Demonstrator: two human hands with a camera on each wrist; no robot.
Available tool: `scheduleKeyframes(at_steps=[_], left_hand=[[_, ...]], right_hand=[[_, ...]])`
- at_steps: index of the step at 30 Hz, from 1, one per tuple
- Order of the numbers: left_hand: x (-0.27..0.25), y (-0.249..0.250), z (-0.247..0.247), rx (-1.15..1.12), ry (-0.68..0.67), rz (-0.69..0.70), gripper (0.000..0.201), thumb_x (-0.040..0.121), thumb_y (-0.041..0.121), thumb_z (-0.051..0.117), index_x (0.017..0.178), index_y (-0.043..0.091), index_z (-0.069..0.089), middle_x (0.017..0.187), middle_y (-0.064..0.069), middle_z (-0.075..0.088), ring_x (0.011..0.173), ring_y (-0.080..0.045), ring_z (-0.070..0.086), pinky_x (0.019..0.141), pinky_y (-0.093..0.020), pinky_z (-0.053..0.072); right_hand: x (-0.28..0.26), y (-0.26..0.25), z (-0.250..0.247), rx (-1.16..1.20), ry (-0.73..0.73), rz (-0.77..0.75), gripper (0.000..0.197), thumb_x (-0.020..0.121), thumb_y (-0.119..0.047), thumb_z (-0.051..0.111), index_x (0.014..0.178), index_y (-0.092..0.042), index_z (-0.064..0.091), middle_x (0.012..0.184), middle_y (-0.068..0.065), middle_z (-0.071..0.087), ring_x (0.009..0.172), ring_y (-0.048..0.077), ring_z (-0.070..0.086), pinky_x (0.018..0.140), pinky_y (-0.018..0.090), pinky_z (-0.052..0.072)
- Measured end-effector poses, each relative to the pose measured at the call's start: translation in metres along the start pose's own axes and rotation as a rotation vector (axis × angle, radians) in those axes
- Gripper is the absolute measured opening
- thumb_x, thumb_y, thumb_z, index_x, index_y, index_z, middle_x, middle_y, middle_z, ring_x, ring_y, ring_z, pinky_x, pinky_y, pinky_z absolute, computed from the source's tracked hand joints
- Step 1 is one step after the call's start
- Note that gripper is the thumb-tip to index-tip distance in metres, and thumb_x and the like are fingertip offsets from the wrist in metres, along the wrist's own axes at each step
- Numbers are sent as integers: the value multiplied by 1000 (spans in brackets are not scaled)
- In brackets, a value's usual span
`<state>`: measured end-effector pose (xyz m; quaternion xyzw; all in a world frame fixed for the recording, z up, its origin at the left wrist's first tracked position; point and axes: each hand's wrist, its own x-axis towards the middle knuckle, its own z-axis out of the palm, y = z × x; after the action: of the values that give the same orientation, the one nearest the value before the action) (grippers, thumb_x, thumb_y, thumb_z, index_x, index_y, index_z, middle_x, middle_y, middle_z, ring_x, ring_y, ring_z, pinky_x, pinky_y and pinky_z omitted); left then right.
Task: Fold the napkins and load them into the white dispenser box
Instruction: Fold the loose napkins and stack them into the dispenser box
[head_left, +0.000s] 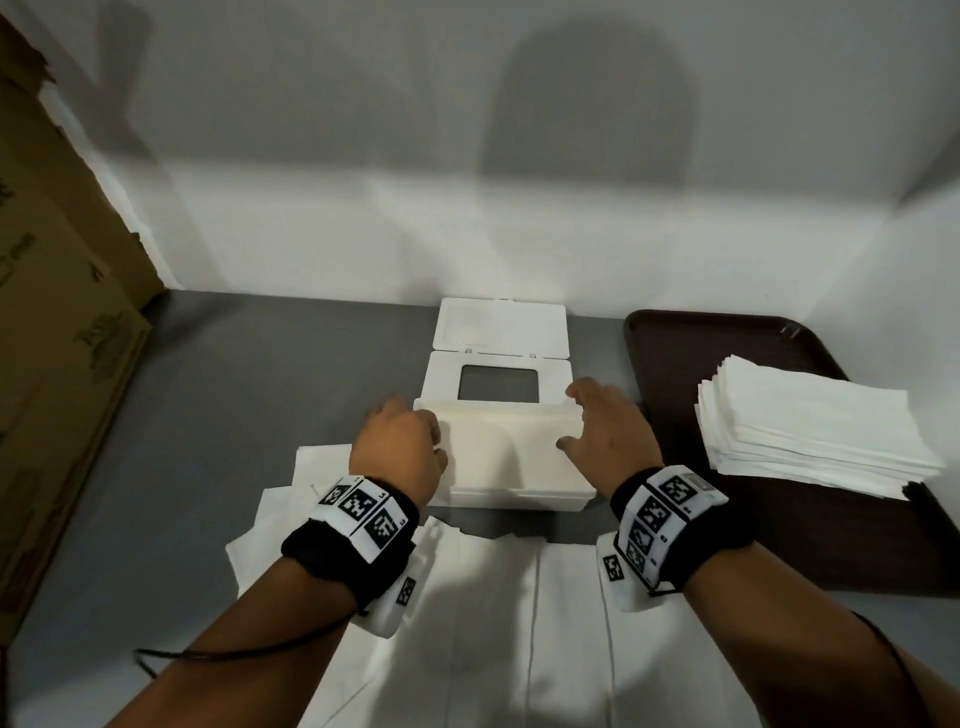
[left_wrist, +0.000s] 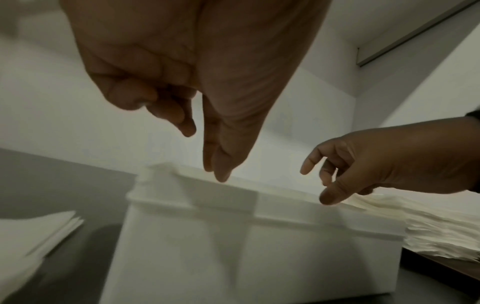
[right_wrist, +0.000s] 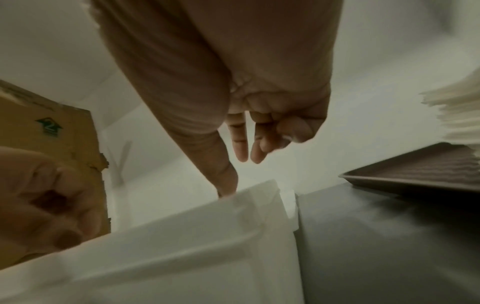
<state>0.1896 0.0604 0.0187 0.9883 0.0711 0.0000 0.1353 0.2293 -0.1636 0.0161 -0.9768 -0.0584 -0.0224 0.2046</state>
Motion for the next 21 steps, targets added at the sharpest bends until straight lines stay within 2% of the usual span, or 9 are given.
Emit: scheduleKeyframes(at_steps=[2,4,7,12,16,18,21], left_hand=[[2,8,-1,-46,-25,63,21,84,29,67,103,21,67,120,-4,48,114,-25,50,94,-34,45],[5,16,3,-62,-122,109,28,83,29,69,109,21,65,122,-4,49,115,-25,52,96,-34,45],[10,23,10,-34,-272,105,42,80,30,72,119,22,60,124,-7,50,116,-28,52,98,-36,45],[18,24,15,4,-300,97,41,78,27,73,117,21,61,124,-9,52,115,-30,53,95,-32,45],[11,15,11,-118,-232,98,26,86,26,62,111,19,65,120,-9,56,110,-28,57,91,-30,45],[1,6,3,-222,-126,84,18,90,26,56,103,18,66,113,-7,59,101,-26,60,87,-32,48],[-17,-17,-11,-315,57,95,14,89,24,55,88,15,67,94,-3,62,84,-23,61,72,-28,45]], right_hand=[[0,-6,-1,-7,-41,-68,47,77,-22,76,118,-20,54,111,5,53,102,23,55,89,34,47],[-1,-12,0,-12,-186,-111,42,76,-24,78,114,-20,59,113,5,53,105,22,55,91,29,43],[-1,-21,4,-69,-360,-118,45,76,-24,78,118,-20,60,120,4,53,112,21,53,92,23,39],[0,-30,8,-154,-381,-123,39,77,-20,77,113,-15,63,120,9,56,108,27,57,95,31,46],[-4,-33,5,-174,-352,-133,34,82,-14,69,115,-10,62,119,10,59,110,28,56,96,34,46],[-10,-37,3,-168,-251,-154,32,85,-14,67,116,-11,62,118,10,59,110,27,55,94,33,46],[-27,-47,2,-39,-111,-152,30,87,-21,67,116,-16,62,115,5,60,110,24,54,92,28,42]])
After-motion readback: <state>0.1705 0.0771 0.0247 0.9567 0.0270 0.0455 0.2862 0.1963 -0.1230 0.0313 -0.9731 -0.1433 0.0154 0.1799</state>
